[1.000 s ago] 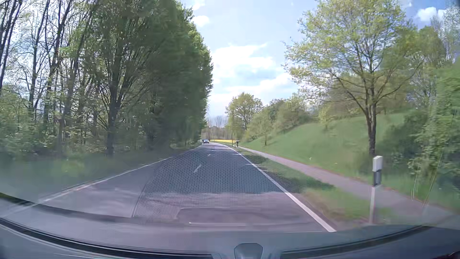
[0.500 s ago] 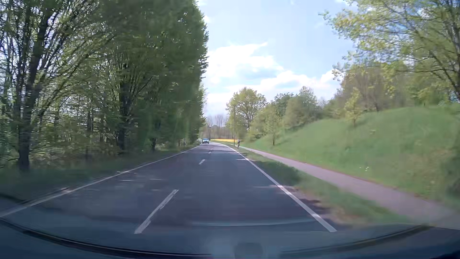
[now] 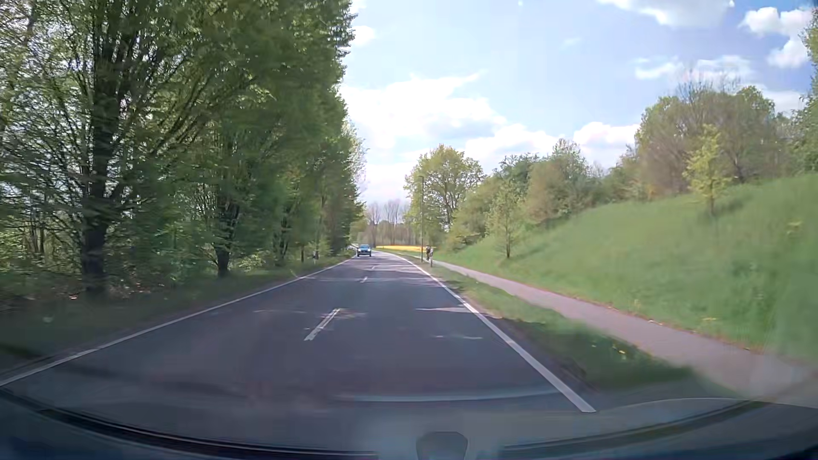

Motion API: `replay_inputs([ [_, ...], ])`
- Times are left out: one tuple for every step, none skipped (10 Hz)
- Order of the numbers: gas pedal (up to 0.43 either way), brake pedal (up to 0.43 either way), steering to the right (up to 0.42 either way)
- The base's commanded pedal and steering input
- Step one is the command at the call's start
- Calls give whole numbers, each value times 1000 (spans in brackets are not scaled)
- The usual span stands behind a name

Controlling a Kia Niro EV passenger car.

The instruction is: Follow the waypoints while adhering to traffic rules and regulations

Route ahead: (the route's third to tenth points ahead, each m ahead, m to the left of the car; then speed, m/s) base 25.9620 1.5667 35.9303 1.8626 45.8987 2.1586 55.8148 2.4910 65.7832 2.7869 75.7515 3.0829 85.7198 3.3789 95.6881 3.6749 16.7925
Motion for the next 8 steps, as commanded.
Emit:
replay_inputs([
  [67,0,-6],
  [67,0,-6],
  [67,0,-6],
  [67,0,-6],
  [67,0,-6],
  [67,0,-6],
  [67,0,-6],
  [67,0,-6],
])
